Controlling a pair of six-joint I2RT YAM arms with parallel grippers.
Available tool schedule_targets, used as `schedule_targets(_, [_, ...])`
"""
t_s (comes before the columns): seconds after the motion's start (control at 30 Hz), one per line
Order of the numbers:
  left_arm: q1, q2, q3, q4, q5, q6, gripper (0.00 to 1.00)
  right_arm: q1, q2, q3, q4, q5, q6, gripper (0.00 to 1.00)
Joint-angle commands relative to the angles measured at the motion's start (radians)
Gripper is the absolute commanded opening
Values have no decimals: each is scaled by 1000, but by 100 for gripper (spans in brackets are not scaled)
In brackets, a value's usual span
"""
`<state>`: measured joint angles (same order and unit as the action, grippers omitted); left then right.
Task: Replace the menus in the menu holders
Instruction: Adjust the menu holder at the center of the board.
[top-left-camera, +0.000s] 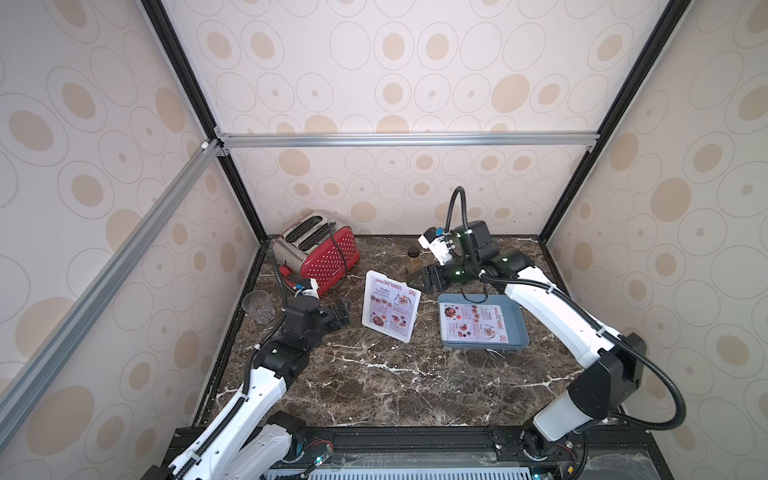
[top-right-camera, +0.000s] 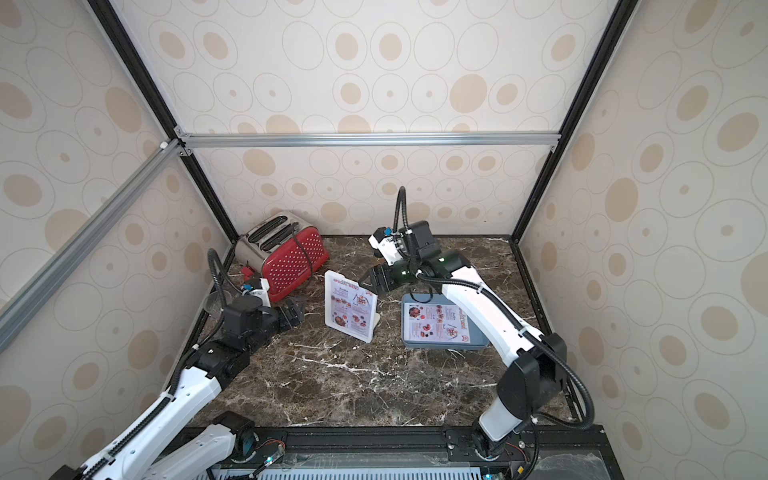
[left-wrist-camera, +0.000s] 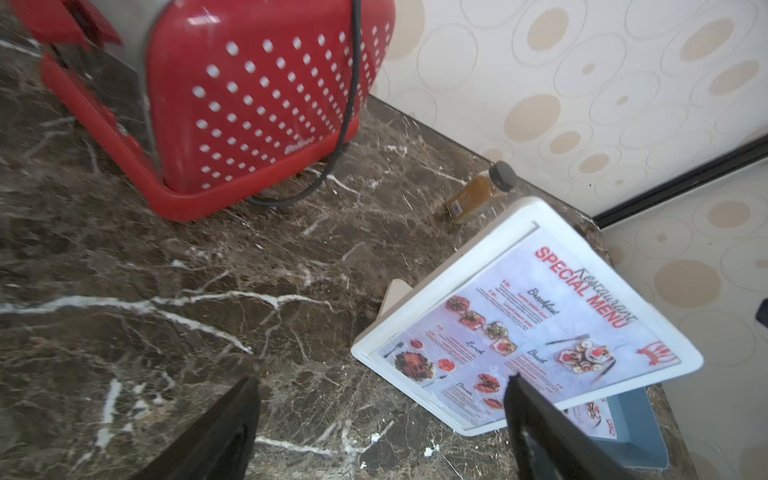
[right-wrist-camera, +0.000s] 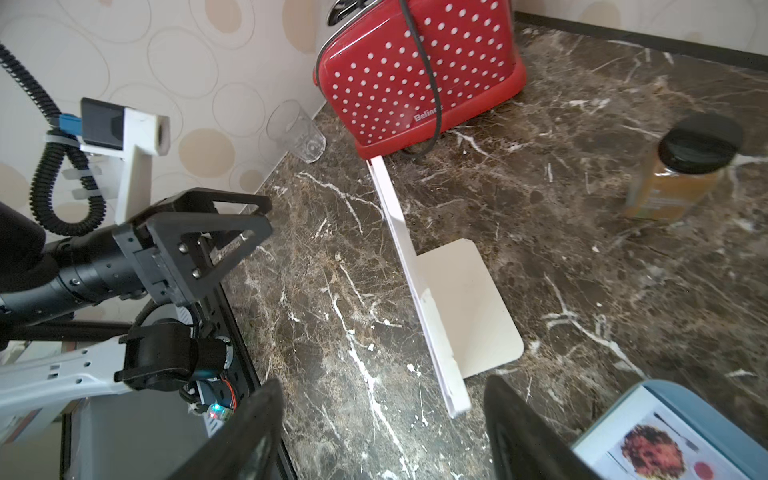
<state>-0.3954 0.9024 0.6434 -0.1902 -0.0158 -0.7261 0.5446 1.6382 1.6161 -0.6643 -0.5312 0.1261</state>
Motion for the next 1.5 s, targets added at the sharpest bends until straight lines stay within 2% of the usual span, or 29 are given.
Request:
schedule_targets(0.0, [-41,51,-1,82,-44,-75,87,20,63,80,-111,-1,-10,75])
schedule_targets(0.17, [-50,142,8,163,-47,-83,82,29,124,126,-188,18,-12,76])
schedule_targets(0.37, [-52,252,32,221,-26,-68,78,36,113,110,-213,47,-35,76])
schedule_targets(0.67, [-53,363,58,308,-28,-71,74,36,93,66,-229,-93,-40,76])
schedule_targets(1.03, [-69,490,115,372,16,-70,70,42,-30,-112,-145,-200,25,75])
schedule_targets(1.13, [-75,500,118,382,13,-66,70,42,-76,-143,-118,-147,54,75])
schedule_targets(1.23, [-76,484,108,377,3,-60,70,41,-118,-151,-113,37,100,75])
schedule_targets(1.3, [-76,454,88,372,-4,-56,71,40,-124,-132,-115,121,140,71])
schedule_targets(1.4, [-81,404,60,357,10,-47,70,44,-74,-64,-130,101,210,55])
schedule_targets(1.47, [-86,379,52,331,31,-34,69,55,-19,4,-158,70,235,54])
